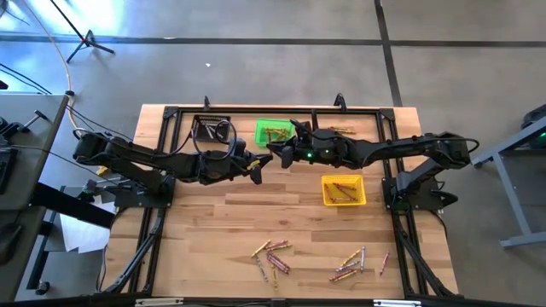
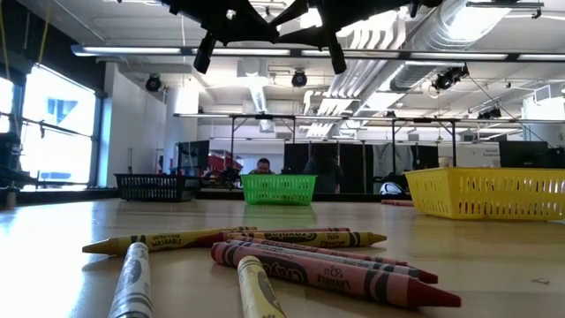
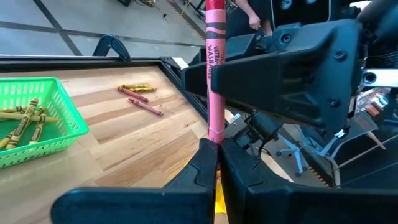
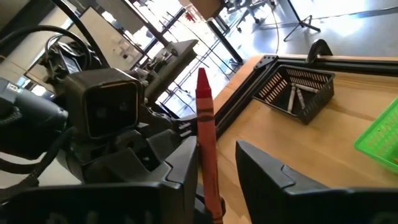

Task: Sort crayons
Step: Put the red crayon into the yellow basket

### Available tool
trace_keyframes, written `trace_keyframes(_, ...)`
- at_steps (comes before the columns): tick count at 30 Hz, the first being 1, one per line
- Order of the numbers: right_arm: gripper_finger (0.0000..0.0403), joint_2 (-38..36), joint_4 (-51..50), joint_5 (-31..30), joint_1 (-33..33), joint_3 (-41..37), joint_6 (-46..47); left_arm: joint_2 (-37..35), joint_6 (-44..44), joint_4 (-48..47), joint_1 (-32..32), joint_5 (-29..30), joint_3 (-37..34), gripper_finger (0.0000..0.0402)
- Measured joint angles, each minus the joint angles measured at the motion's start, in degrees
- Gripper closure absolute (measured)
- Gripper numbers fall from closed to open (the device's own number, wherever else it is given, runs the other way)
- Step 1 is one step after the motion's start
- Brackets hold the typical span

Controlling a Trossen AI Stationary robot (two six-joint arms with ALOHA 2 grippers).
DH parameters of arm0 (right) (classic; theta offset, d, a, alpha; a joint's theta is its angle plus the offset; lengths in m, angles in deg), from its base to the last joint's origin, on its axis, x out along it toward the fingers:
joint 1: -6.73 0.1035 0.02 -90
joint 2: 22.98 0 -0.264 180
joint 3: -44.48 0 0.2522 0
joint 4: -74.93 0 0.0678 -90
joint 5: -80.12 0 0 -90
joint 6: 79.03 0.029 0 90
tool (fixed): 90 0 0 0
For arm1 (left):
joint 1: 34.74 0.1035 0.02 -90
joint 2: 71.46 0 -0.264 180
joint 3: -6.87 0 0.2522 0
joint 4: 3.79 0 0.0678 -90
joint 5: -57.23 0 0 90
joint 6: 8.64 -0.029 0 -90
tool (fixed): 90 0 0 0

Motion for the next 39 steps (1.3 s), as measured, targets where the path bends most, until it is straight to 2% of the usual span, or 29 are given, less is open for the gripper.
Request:
trace_keyframes(6,0.0338,0.0,-0.1,0.0,0.0,0.0,0.0,0.0,0.0,-0.1,0.0,0.0,0.0,0.0401)
trace_keyframes(11,0.039,0.0,0.2,0.1,0.0,0.0,-0.8,0.0,0.2,-0.2,0.0,0.0,0.0,0.0401)
trace_keyframes(19,0.0394,-0.1,-0.7,1.1,-0.3,0.0,-3.9,0.0,4.0,-3.6,0.0,-0.6,0.1,0.0369)
trace_keyframes(23,0.0395,-2.1,-7.3,2.2,-2.3,0.0,-5.0,0.0,4.0,-6.7,0.0,-2.9,0.0,0.0341)
trace_keyframes(27,0.0395,-6.3,-20.5,4.7,-4.2,0.0,-7.5,0.0,3.2,-8.9,0.0,-3.3,0.0,0.0322)
trace_keyframes(32,0.0395,-11.4,-51.7,10.5,-4.0,0.0,-8.0,0.0,3.0,-11.3,0.0,-5.4,0.0,0.032)
trace_keyframes(36,0.0395,-12.1,-74.6,6.0,-1.7,-0.3,-7.8,0.0,3.0,-13.6,0.0,-5.6,0.0,0.0323)
trace_keyframes(39,0.0395,-12.1,-79.8,5.0,-0.3,-2.5,-7.4,0.0,2.3,-14.1,0.0,-5.6,0.0,0.0323)
